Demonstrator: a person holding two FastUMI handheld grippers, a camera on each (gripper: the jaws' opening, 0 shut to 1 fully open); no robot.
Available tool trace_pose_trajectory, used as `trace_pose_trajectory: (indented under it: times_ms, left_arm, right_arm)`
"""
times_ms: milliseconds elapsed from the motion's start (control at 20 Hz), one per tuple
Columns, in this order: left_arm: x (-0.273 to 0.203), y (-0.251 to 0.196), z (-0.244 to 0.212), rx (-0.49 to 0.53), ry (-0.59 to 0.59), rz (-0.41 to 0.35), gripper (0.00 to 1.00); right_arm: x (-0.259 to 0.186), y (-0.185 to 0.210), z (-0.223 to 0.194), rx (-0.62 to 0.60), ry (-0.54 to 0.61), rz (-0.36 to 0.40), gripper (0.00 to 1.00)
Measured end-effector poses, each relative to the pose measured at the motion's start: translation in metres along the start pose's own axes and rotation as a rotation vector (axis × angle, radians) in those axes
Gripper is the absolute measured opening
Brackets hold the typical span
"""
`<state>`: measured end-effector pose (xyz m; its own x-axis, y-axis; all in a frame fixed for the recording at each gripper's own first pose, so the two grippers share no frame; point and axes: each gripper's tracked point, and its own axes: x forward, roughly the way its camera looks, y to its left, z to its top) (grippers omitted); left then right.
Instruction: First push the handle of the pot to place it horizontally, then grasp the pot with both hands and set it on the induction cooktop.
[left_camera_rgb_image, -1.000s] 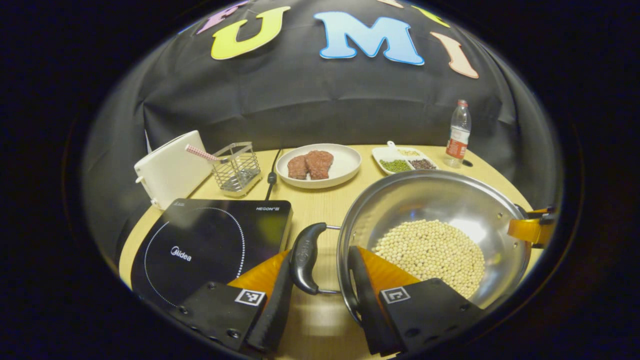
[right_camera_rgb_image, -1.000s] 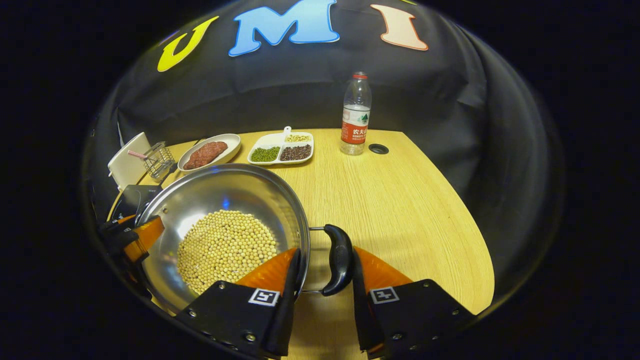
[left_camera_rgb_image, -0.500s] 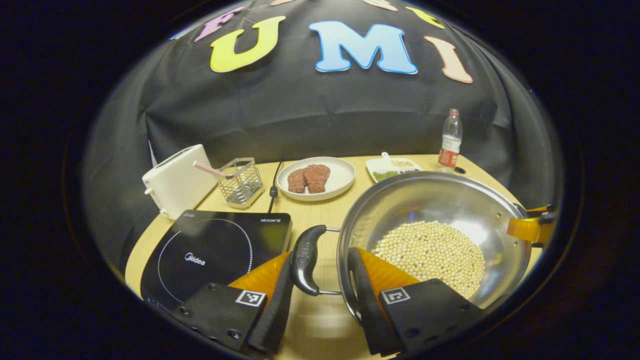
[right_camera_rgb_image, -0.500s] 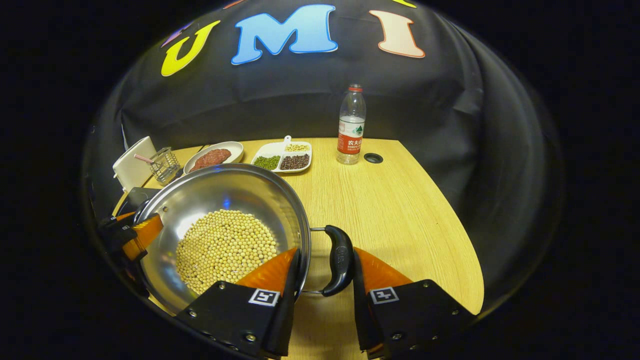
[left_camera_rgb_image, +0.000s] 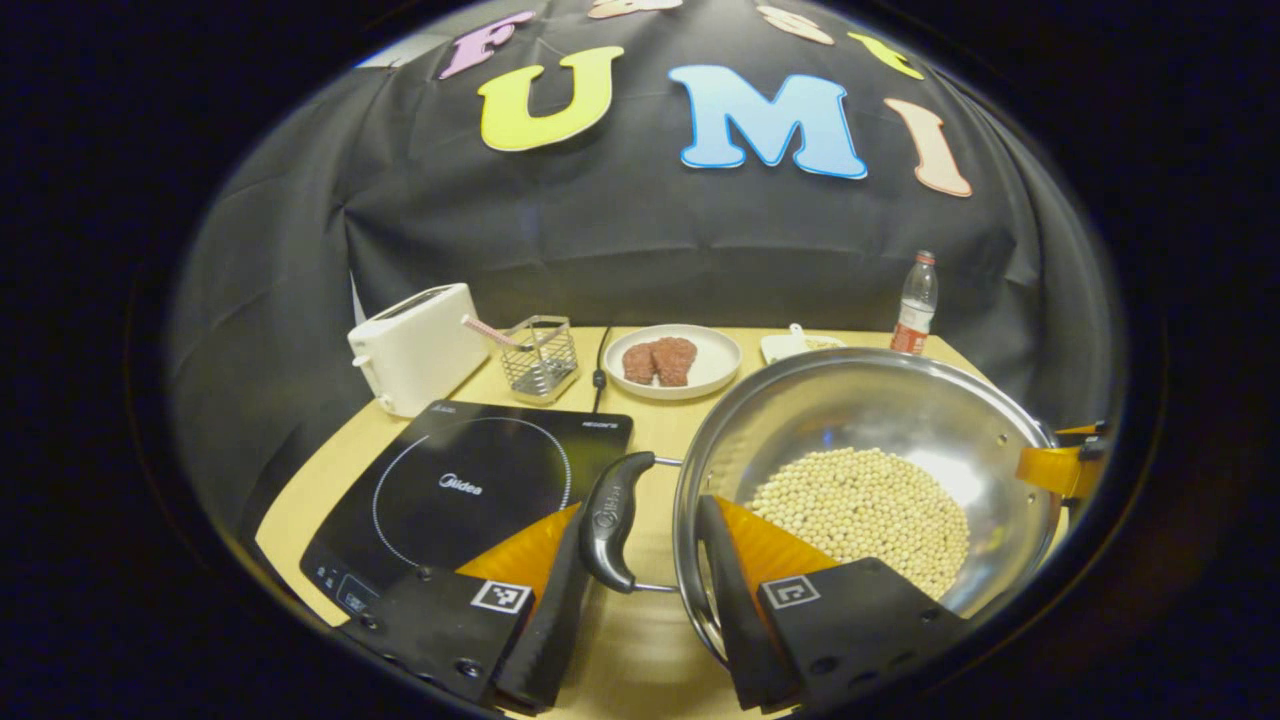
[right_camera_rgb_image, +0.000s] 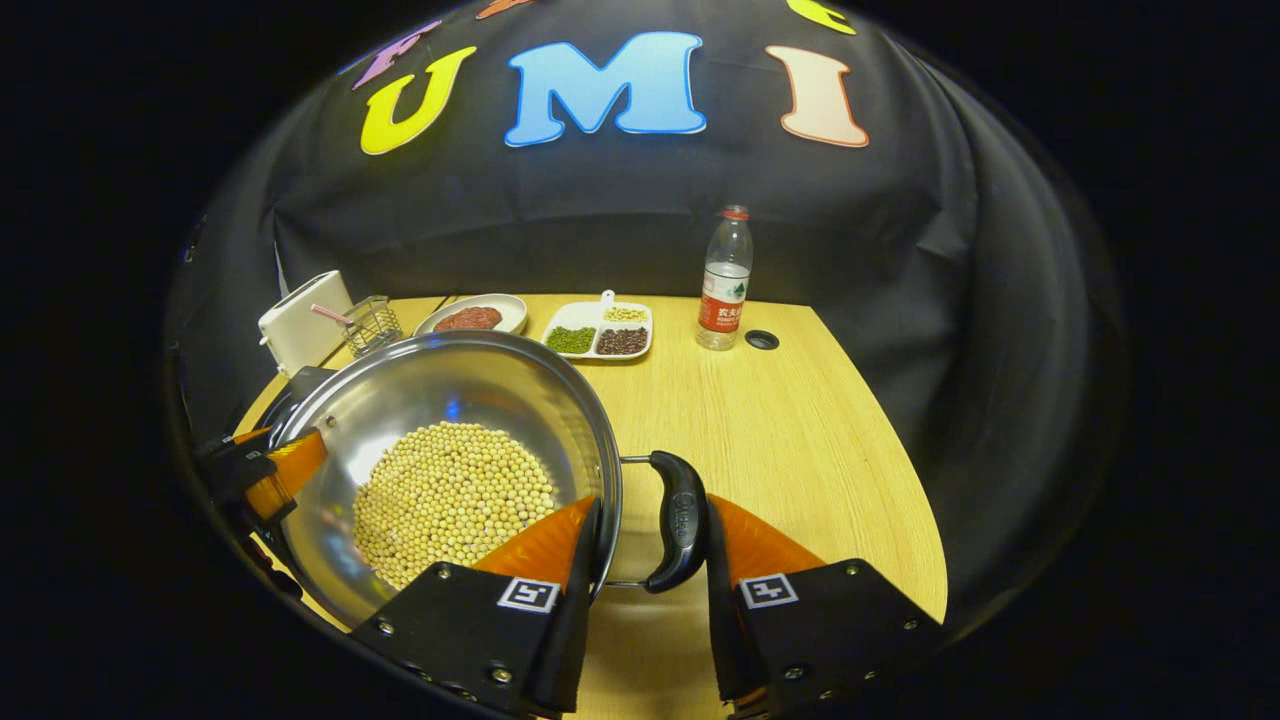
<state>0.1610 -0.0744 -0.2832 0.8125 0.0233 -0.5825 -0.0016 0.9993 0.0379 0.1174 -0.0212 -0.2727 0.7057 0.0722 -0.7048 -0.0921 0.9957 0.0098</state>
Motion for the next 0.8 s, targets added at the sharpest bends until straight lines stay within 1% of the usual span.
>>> trace_pose_trajectory:
  times_ms: [100, 150, 200, 250, 300, 350, 400, 450, 500, 550, 600, 650, 700, 800]
  left_arm:
    - [0.000, 0.015, 0.000, -0.005, 0.002, -0.012, 0.69]
    - [0.000, 0.024, 0.001, 0.000, -0.004, -0.021, 0.65]
    - [0.002, 0.034, 0.003, 0.006, -0.010, -0.029, 0.65]
    - [0.003, 0.045, 0.004, 0.008, -0.010, -0.036, 0.69]
    - [0.004, 0.056, 0.002, 0.013, -0.004, -0.044, 0.69]
    - [0.006, 0.068, 0.002, 0.020, -0.003, -0.053, 0.65]
    - [0.008, 0.081, 0.003, 0.021, -0.004, -0.059, 0.69]
    - [0.011, 0.094, 0.004, 0.021, -0.001, -0.063, 0.65]
    - [0.014, 0.108, 0.004, 0.023, -0.001, -0.067, 0.65]
    - [0.017, 0.121, 0.006, 0.026, -0.003, -0.072, 0.69]
    - [0.019, 0.134, 0.007, 0.030, -0.004, -0.074, 0.65]
    - [0.022, 0.146, 0.009, 0.032, -0.004, -0.075, 0.69]
    - [0.026, 0.158, 0.009, 0.031, -0.005, -0.076, 0.65]
    - [0.032, 0.180, 0.010, 0.027, -0.004, -0.073, 0.65]
  right_arm:
    - [-0.007, 0.014, 0.000, -0.002, -0.005, -0.018, 0.51]
    - [-0.011, 0.022, 0.000, 0.005, -0.008, -0.028, 0.51]
    - [-0.013, 0.032, -0.001, 0.010, -0.011, -0.032, 0.51]
    - [-0.016, 0.042, 0.000, 0.015, -0.009, -0.039, 0.51]
    - [-0.019, 0.052, -0.002, 0.026, -0.004, -0.047, 0.51]
    - [-0.020, 0.064, -0.001, 0.035, -0.008, -0.053, 0.51]
    - [-0.021, 0.076, 0.000, 0.038, -0.011, -0.058, 0.51]
    - [-0.022, 0.089, 0.000, 0.041, -0.011, -0.064, 0.51]
    - [-0.022, 0.101, 0.000, 0.045, -0.014, -0.068, 0.51]
    - [-0.022, 0.112, 0.001, 0.050, -0.018, -0.071, 0.51]
    - [-0.021, 0.125, 0.001, 0.054, -0.018, -0.073, 0.51]
    - [-0.016, 0.136, 0.000, 0.056, -0.018, -0.075, 0.51]
    - [-0.015, 0.147, 0.001, 0.057, -0.020, -0.076, 0.51]
    - [-0.012, 0.167, 0.005, 0.056, -0.022, -0.075, 0.51]
